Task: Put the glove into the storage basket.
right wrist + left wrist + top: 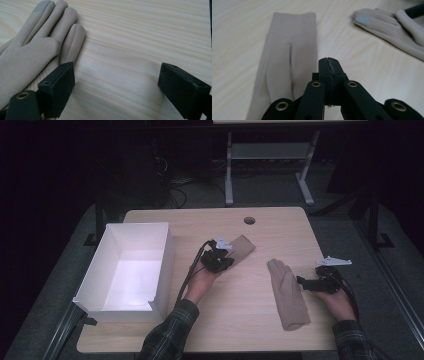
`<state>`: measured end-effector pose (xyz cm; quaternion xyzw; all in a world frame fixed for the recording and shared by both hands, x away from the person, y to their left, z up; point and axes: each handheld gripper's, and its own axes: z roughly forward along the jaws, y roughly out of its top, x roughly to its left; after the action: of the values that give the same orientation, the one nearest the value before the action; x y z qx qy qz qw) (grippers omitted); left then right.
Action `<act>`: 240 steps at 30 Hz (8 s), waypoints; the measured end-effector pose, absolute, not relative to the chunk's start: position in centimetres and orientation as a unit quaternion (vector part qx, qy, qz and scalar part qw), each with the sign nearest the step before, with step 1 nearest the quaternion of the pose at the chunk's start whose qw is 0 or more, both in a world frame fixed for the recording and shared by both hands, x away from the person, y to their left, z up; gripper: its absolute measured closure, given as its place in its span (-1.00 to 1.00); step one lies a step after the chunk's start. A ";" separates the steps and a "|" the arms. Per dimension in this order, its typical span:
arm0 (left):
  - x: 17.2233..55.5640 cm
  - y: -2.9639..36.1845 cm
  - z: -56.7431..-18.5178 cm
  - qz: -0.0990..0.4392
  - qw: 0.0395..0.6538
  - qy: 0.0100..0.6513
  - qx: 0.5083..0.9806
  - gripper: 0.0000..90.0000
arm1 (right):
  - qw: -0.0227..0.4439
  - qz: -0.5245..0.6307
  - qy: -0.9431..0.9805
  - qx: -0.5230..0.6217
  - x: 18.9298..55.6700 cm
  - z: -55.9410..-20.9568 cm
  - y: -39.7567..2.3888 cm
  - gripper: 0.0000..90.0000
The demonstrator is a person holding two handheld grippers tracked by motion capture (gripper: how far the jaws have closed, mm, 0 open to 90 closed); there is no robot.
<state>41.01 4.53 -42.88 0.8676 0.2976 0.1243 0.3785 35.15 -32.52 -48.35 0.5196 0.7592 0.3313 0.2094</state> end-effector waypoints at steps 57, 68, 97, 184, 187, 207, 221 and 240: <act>35.9 5.3 -46.0 0.053 0.345 0.282 0.894 1.00 | 0.212 0.330 0.758 0.522 35.2 -48.4 -32.5 -0.70; 33.1 7.5 -45.8 0.041 0.338 0.274 0.899 1.00 | 0.212 0.330 0.758 0.521 35.2 -48.4 -32.5 -0.70; 31.6 4.0 -45.1 0.027 0.361 0.234 0.902 1.00 | 0.211 0.330 0.757 0.523 35.2 -48.3 -32.5 -0.70; 34.3 11.1 -45.3 0.088 0.361 0.363 0.855 0.19 | 0.209 0.332 0.759 0.520 35.3 -48.3 -32.4 -0.70; 34.5 10.8 -46.0 0.087 0.346 0.360 0.862 0.23 | 0.208 0.332 0.758 0.521 35.3 -48.3 -32.4 -0.70; 34.9 10.6 -46.3 0.058 0.354 0.357 0.862 0.91 | 0.144 0.381 0.795 0.449 32.9 -45.7 -31.9 0.94; 35.1 10.7 -46.3 0.053 0.360 0.366 0.857 0.92 | 0.099 0.345 0.842 0.403 32.1 -46.6 -29.3 1.00; 36.2 9.9 -46.5 0.032 0.398 0.381 0.834 0.92 | 0.078 0.360 0.860 0.354 32.2 -46.7 -24.5 1.00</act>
<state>36.16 9.91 -46.46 0.8339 0.3811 0.0324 0.3979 32.22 -24.46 -46.69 0.3537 0.8599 0.3596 0.0779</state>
